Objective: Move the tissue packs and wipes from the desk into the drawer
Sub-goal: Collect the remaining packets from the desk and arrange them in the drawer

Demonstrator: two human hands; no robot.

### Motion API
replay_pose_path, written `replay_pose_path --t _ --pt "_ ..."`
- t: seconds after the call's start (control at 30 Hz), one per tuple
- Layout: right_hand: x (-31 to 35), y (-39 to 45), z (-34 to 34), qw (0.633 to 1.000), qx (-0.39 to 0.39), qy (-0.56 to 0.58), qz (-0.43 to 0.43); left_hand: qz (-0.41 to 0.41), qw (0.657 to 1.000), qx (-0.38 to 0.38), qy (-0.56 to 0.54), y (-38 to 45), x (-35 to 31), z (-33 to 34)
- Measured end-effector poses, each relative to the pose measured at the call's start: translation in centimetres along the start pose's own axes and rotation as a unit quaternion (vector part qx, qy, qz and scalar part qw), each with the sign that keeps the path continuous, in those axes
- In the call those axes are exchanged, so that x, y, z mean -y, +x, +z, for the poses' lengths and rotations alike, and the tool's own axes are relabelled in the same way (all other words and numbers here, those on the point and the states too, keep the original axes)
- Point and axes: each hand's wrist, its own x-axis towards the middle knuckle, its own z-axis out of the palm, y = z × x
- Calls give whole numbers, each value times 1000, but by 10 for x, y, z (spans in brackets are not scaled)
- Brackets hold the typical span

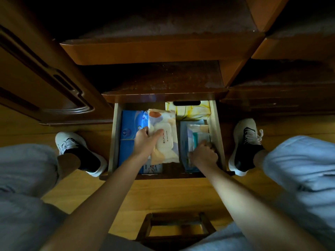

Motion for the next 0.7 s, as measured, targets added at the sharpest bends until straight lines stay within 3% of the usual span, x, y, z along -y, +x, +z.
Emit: replay_pose_path --t 0.13,0.4,0.53,0.7 --pt "2 1 0 999 -34 -40 0 -7 1000 -1 27 -3 5 -1" --pt "-2 -3 -28 998 -15 -29 -53 -32 998 37 29 -4 3 10" --pt "-13 -10 -53 991 -65 -73 -89 -32 995 77 57 -4 1 27" --pt "-38 -10 -104 984 -160 39 -74 -93 987 130 19 12 2 64"
